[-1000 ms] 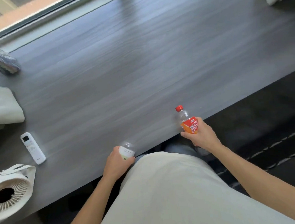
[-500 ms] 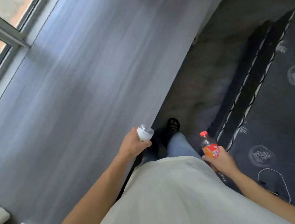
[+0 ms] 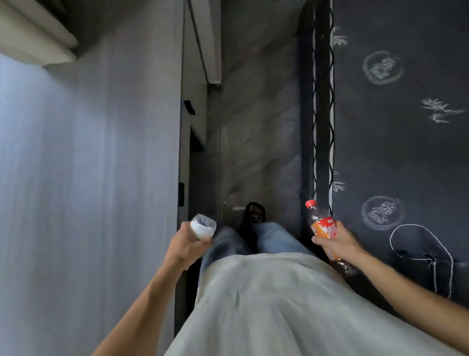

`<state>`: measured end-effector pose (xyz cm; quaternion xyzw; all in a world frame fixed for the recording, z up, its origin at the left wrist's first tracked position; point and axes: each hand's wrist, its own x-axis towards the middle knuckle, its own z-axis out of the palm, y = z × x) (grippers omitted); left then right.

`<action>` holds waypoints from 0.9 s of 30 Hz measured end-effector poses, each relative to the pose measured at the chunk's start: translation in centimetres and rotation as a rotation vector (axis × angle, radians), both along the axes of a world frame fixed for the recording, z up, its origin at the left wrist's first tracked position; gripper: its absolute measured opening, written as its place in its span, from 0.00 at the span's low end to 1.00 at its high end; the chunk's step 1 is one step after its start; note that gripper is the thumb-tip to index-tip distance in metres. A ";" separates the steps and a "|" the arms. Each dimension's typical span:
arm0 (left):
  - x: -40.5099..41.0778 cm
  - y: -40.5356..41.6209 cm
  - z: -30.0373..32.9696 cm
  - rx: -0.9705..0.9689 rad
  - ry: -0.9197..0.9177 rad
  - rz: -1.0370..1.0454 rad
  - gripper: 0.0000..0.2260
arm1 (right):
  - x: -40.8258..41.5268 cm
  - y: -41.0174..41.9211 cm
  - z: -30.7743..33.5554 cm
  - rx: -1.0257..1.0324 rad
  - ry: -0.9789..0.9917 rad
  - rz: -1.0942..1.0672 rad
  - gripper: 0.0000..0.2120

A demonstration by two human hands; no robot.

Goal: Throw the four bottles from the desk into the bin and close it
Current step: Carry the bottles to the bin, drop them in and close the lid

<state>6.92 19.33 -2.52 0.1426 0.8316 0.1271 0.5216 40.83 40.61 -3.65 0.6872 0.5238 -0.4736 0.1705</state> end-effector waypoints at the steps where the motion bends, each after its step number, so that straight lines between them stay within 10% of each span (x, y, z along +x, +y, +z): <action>1: -0.1 0.4 0.1 -0.026 -0.002 -0.017 0.22 | -0.7 1.5 0.2 0.012 0.016 -0.003 0.23; 10: -4.4 6.2 -0.2 -0.142 0.003 -0.126 0.08 | -10.2 14.6 0.9 0.077 0.087 0.008 0.26; 27: -18.2 46.7 -1.9 0.013 0.037 -0.281 0.35 | -13.1 29.0 1.7 -0.027 0.012 -0.222 0.21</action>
